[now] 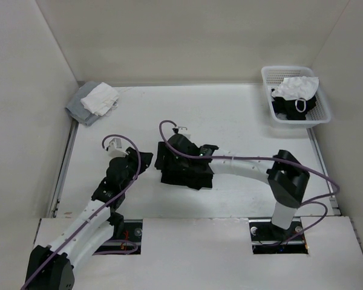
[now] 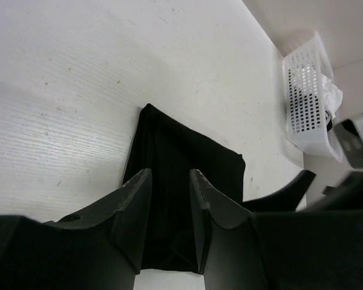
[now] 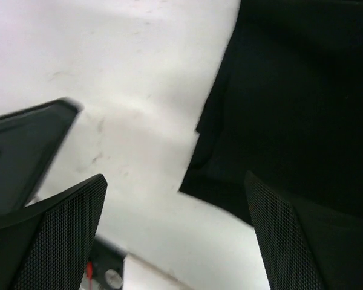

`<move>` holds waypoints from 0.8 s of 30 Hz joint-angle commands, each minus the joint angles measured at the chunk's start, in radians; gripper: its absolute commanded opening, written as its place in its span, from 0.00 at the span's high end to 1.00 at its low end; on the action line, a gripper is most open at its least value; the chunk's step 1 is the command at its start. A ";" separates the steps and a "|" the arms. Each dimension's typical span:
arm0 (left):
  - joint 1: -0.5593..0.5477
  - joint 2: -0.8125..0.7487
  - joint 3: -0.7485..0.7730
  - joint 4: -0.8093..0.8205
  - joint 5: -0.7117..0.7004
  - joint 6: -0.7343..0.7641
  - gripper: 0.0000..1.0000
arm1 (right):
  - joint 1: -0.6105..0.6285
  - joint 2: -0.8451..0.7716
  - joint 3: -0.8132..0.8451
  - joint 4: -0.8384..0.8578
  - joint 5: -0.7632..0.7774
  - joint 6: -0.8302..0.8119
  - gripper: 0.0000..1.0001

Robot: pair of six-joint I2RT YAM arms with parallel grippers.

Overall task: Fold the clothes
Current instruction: Fold the tank top

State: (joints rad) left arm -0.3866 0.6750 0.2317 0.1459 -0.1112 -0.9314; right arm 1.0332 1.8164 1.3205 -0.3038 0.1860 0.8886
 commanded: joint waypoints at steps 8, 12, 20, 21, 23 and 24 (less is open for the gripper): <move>-0.117 0.182 0.112 0.133 -0.028 0.017 0.71 | -0.031 -0.540 -0.450 0.330 0.213 -0.103 0.00; -0.234 0.285 0.164 0.179 -0.082 0.045 0.77 | -0.145 -0.725 -0.700 0.552 0.109 -0.113 0.02; -0.249 0.262 0.123 0.175 -0.130 0.103 0.76 | -0.322 -1.011 -0.960 0.579 0.041 -0.092 0.97; -0.236 0.250 0.109 0.164 -0.130 0.115 0.72 | -0.340 -1.019 -0.975 0.571 0.055 -0.106 0.97; -0.197 0.245 0.098 0.126 -0.121 0.134 0.66 | -0.390 -1.003 -0.985 0.557 0.066 -0.123 0.97; -0.179 0.248 0.097 0.104 -0.113 0.144 0.62 | -0.416 -0.984 -0.988 0.563 0.072 -0.134 0.97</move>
State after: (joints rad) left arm -0.6041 0.9405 0.3447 0.2634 -0.2108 -0.8398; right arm 0.6697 0.8127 0.3439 0.1951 0.2413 0.7998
